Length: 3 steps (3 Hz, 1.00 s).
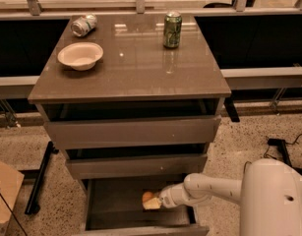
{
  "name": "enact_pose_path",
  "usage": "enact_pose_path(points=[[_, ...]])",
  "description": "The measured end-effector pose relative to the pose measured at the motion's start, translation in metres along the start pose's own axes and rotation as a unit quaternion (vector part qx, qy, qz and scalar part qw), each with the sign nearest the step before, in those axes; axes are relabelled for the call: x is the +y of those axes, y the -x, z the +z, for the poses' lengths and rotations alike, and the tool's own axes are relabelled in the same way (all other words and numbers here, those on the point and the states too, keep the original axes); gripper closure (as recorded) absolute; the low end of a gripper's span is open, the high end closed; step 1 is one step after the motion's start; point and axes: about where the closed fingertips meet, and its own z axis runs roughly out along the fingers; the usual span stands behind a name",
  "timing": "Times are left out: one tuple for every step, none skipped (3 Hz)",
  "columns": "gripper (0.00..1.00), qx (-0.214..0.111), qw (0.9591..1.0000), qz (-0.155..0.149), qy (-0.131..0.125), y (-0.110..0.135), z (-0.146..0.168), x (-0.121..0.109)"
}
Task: Place orange into bottom drawer
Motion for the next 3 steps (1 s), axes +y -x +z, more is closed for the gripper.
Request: enact_pose_path(points=[[1.0, -0.003, 0.9995, 0.033, -0.005, -0.005, 0.03, -0.019], [1.0, -0.006, 0.998, 0.062, -0.012, -0.013, 0.049, -0.04], [1.0, -0.002, 0.9957, 0.088, -0.029, -0.027, 0.06, -0.061]])
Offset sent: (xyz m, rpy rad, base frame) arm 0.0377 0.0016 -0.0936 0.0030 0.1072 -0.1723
